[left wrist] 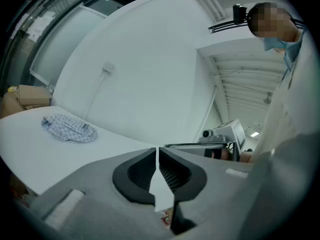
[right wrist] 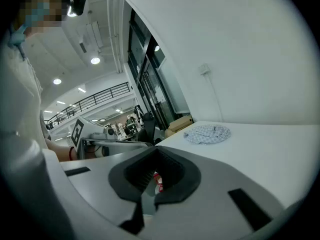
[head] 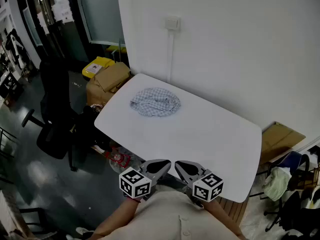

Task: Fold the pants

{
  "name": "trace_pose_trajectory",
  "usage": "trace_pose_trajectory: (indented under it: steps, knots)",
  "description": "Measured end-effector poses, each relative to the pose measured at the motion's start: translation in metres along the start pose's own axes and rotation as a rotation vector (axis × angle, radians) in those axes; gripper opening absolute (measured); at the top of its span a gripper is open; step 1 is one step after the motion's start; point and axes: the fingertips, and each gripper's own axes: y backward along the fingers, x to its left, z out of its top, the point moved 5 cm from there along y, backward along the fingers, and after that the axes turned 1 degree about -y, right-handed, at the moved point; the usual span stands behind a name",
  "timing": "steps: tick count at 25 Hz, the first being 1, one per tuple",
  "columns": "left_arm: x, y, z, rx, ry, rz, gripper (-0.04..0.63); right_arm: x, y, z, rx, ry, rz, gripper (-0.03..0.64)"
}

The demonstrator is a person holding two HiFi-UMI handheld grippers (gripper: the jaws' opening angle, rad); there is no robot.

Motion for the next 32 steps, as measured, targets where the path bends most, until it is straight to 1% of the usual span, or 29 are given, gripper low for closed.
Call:
trace_pose_trajectory:
  steps: [14,17,20,22,28,32]
  knots:
    - [-0.002,-0.010,-0.001,0.013,0.000,-0.017,0.023,-0.006,0.003,0.000,-0.011,-0.014,-0.005,0.015]
    - [-0.001,-0.010,-0.002,0.018,0.001,-0.018,0.023,-0.005,0.001,0.000,-0.014,-0.013,0.014,0.015]
    - [0.001,-0.010,-0.003,0.024,0.000,-0.020,0.023,-0.002,-0.002,0.001,-0.031,-0.033,0.050,0.017]
    - [0.003,-0.010,-0.002,0.026,-0.003,-0.020,0.023,-0.002,-0.004,0.002,-0.040,-0.046,0.058,0.018]
    - [0.018,-0.008,0.003,0.027,-0.009,-0.015,0.023,-0.004,-0.017,0.006,-0.022,-0.037,0.052,0.020]
    - [0.042,-0.009,0.004,0.024,0.002,-0.009,0.023,-0.013,-0.034,0.007,-0.002,-0.034,0.031,0.021]
